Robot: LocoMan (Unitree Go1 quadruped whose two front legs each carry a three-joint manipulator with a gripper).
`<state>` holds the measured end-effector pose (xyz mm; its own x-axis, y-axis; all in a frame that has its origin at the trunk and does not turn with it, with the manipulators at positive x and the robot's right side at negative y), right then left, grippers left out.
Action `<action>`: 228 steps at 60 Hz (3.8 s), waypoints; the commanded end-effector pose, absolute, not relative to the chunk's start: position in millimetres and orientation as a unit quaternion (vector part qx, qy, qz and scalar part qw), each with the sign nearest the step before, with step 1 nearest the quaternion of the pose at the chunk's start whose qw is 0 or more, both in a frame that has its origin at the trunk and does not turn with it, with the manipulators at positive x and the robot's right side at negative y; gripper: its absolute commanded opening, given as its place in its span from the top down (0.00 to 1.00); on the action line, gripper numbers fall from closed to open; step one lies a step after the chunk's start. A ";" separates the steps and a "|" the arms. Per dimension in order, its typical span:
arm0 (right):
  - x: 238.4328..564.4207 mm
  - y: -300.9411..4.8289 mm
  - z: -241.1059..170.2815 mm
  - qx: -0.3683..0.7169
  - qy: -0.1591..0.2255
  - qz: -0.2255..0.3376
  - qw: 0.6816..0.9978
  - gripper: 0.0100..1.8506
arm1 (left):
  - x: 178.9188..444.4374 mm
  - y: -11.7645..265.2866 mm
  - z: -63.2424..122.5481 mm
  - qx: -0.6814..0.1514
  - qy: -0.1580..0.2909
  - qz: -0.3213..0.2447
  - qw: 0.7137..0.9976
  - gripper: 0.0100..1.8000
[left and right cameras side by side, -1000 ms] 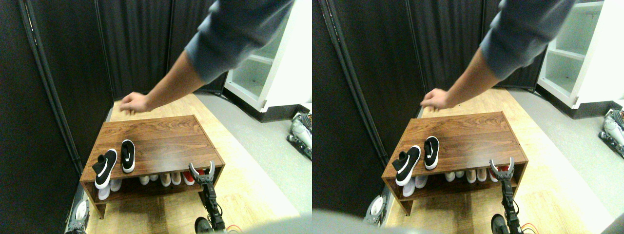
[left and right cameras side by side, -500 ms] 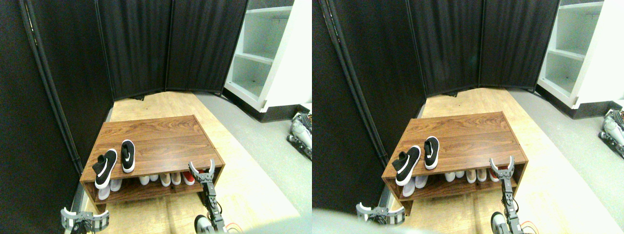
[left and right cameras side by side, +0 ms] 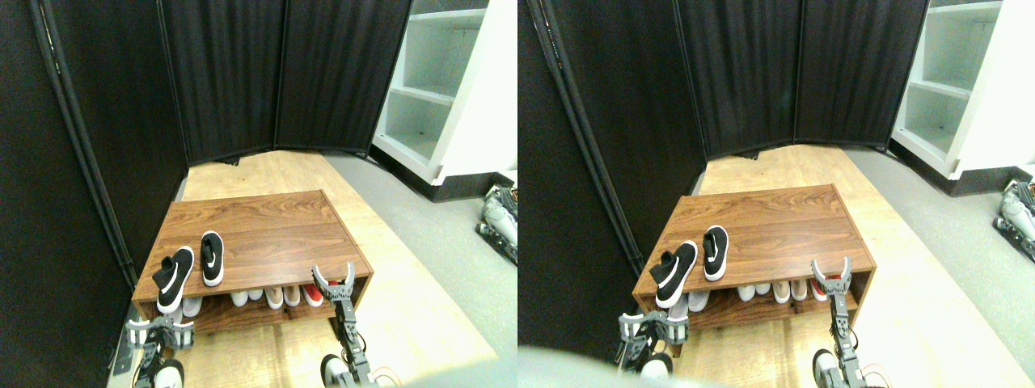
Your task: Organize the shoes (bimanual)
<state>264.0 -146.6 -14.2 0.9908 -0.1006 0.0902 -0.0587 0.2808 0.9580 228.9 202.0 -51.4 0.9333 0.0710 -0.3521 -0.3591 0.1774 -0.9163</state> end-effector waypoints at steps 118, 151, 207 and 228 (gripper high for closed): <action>258.4 -153.1 -7.1 0.595 -0.098 0.003 0.798 0.66 | 232.5 285.4 28.2 -0.422 -0.013 0.093 0.902 1.00; 265.6 -150.2 -7.6 0.595 -0.100 -0.009 0.798 0.64 | 305.1 249.1 -14.8 -0.404 0.098 0.130 0.900 1.00; 268.4 -160.4 -10.6 0.588 -0.108 -0.024 0.801 0.64 | 319.5 214.9 -42.7 -0.450 0.117 0.172 0.868 1.00; 267.1 -159.0 -10.9 0.586 -0.104 -0.023 0.803 0.64 | 293.6 256.0 -19.8 -0.372 0.049 0.111 0.920 1.00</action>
